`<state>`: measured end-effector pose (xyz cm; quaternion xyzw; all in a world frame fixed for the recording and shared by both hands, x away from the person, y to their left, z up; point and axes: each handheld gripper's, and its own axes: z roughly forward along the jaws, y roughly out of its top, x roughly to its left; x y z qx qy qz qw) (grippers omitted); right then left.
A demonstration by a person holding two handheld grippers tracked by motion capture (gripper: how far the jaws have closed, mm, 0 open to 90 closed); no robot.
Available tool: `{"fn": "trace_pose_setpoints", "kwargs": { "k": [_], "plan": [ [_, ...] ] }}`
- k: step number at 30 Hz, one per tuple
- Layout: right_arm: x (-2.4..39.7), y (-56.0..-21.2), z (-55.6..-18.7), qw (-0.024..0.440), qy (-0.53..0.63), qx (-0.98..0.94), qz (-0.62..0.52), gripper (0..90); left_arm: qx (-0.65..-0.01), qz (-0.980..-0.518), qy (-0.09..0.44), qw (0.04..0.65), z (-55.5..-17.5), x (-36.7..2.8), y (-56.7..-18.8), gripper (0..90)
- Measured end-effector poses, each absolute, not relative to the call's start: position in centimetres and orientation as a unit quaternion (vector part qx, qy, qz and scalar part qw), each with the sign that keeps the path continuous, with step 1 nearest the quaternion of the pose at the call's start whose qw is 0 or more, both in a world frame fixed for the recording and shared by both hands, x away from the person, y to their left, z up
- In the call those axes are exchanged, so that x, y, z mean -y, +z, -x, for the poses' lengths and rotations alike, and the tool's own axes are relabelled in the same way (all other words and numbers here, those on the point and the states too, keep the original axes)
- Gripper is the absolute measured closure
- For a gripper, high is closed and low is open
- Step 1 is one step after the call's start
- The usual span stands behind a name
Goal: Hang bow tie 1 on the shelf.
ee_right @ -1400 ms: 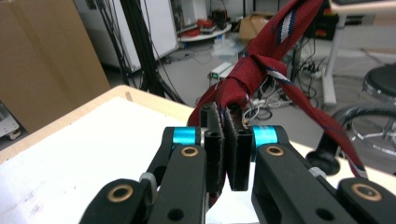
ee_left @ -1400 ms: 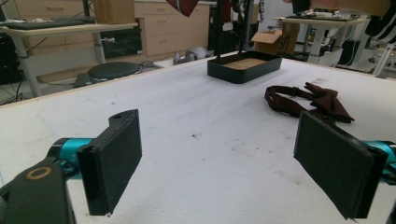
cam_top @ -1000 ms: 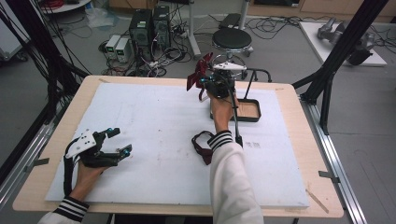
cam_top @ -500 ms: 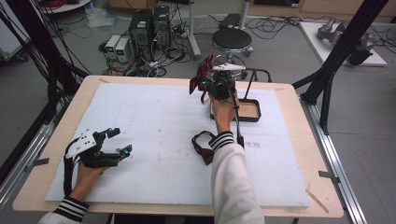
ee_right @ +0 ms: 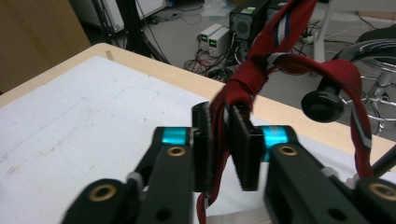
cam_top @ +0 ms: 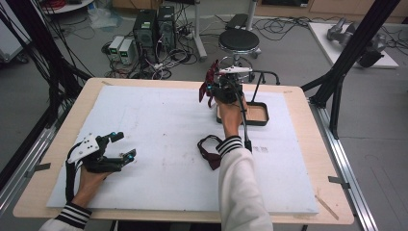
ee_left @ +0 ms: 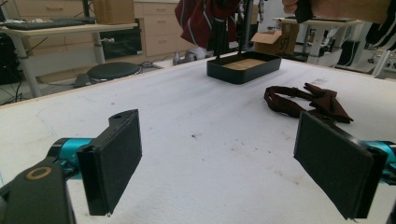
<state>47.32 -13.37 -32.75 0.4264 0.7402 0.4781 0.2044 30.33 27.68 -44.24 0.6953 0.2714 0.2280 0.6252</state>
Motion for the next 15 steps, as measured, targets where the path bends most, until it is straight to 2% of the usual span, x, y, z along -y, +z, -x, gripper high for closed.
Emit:
{"fn": "trace_pose_setpoints", "kwargs": {
  "k": [3, 7, 11, 15],
  "plan": [
    [13.54, -32.81, -47.43, 0.181, 0.483, -0.746, -0.422, 57.3, -0.272, -0.696, 0.228, 0.624, -30.33, -27.68, -44.26, 15.5],
    [13.55, -32.68, -47.36, 0.177, 0.487, -0.747, -0.417, 45.2, -0.272, -0.696, 0.228, 0.624, -30.36, -27.68, -44.28, 15.5],
    [13.58, -32.45, -47.17, 0.178, 0.488, -0.749, -0.412, 38.9, -0.272, -0.695, 0.228, 0.625, -30.35, -27.70, -44.27, 15.5],
    [13.52, -32.20, -46.90, 0.175, 0.489, -0.754, -0.402, 36.8, -0.273, -0.695, 0.227, 0.626, -30.32, -27.69, -44.26, 15.5]
  ]
}}
